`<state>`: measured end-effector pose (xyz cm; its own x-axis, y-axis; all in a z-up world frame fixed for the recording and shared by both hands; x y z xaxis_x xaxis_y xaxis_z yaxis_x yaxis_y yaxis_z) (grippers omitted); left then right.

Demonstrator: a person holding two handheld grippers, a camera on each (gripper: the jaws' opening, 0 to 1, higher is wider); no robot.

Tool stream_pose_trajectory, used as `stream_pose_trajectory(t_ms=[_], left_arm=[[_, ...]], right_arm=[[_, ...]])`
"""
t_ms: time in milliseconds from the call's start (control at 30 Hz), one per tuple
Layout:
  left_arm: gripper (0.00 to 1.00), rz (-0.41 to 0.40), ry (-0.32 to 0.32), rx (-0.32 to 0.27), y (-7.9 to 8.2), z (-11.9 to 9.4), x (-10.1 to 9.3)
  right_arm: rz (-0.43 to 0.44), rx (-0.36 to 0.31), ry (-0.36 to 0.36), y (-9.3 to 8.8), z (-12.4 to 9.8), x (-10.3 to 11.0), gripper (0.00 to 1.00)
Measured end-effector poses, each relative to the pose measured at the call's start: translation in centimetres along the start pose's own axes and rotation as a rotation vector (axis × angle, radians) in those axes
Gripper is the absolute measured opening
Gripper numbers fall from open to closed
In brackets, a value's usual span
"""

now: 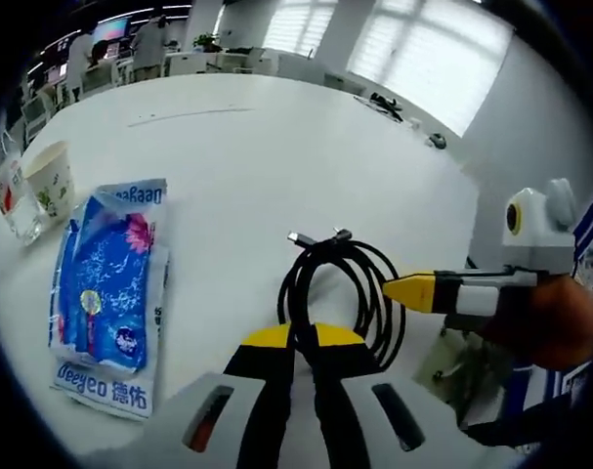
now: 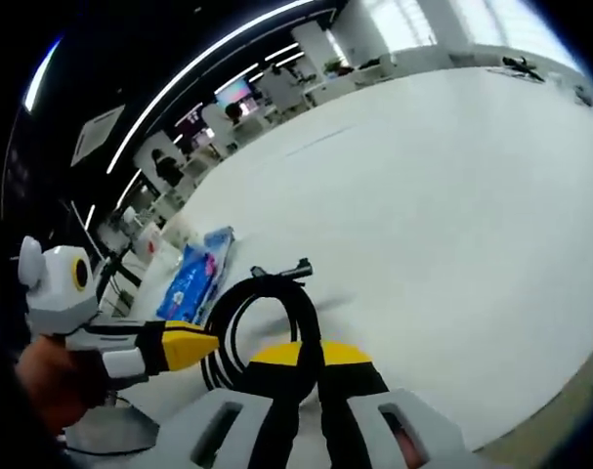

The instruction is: Arrange the tabletop items into an orderly group along one side of the table until the central work area is clear of visible clutter.

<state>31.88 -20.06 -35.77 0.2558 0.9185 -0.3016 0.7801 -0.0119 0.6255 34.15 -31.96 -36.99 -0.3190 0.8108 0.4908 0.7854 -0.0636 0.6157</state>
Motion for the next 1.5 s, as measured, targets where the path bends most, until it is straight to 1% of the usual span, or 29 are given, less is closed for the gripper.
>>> stream_pose_trajectory(t_ms=[33, 133, 167, 267, 367, 400, 533, 700, 867, 933, 1100, 1133, 1233, 1300, 1367, 1500], left_arm=[[0.03, -0.006, -0.002, -0.006, 0.6, 0.4, 0.0], [0.03, -0.005, -0.001, -0.013, 1.3, 1.0, -0.2], [0.03, -0.008, 0.001, -0.017, 1.9, 1.3, 0.2], [0.03, -0.032, 0.013, -0.031, 3.0, 2.1, 1.0], [0.03, -0.055, 0.025, -0.041, 4.1, 2.7, 2.0], [0.03, -0.063, 0.029, -0.042, 4.3, 2.8, 2.3], [0.03, -0.092, 0.052, -0.055, 4.9, 2.9, 2.9], [0.03, -0.149, 0.07, -0.061, 5.6, 3.6, 4.2], [0.03, -0.159, 0.079, -0.065, 6.3, 4.2, 5.3], [0.03, -0.166, 0.082, -0.066, 6.7, 4.3, 5.8], [0.03, -0.16, 0.089, -0.057, 7.0, 4.8, 6.4], [0.03, -0.157, 0.091, -0.052, 7.0, 5.0, 6.4], [0.04, -0.163, 0.095, -0.039, 6.7, 5.2, 6.5], [0.04, -0.162, 0.095, -0.028, 6.5, 5.6, 6.6], [0.04, -0.138, 0.099, -0.012, 6.2, 5.9, 6.6], [0.04, -0.166, 0.106, -0.012, 6.3, 6.3, 6.9]], right_arm=[[0.002, -0.002, 0.001, 0.2, 0.1, -0.1, 0.01], [0.016, -0.015, -0.002, 1.4, 0.4, -0.7, 0.01], [0.017, -0.017, -0.002, 1.8, 0.6, -0.7, 0.01], [0.008, -0.024, 0.004, 3.2, 1.3, -0.5, 0.01], [-0.001, -0.021, 0.015, 4.7, 2.6, -0.5, 0.01], [-0.003, -0.021, 0.016, 4.8, 2.7, -0.4, 0.01], [-0.009, -0.015, 0.018, 6.8, 5.0, -0.5, 0.01], [-0.029, -0.003, 0.034, 8.0, 6.0, 0.1, 0.01], [-0.05, 0.013, 0.044, 9.1, 7.5, 0.5, 0.01], [-0.052, 0.017, 0.048, 8.9, 7.2, 0.7, 0.01], [-0.044, 0.029, 0.045, 9.4, 8.5, 0.6, 0.01], [-0.044, 0.035, 0.042, 9.3, 8.9, 0.5, 0.01], [-0.048, 0.043, 0.041, 9.3, 8.4, 0.6, 0.01], [-0.06, 0.051, 0.042, 9.2, 8.5, 0.5, 0.01], [-0.065, 0.06, 0.043, 9.2, 8.9, 0.2, 0.01], [-0.062, 0.078, 0.037, 9.3, 9.1, 0.0, 0.01]])
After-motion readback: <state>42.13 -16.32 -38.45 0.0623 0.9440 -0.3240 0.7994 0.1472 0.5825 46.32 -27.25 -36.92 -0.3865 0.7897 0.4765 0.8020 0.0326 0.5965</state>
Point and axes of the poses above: the point that each gripper's makers call its tool centre point, and the gripper's own axes: z roughly forward along the fingers, x roughly to its left, y roughly out of its top, the point moved 3 cm from there along -z, roughly backward along the fingers, and after that the axes turned 2 degrees about y, right-handed, at the moved point
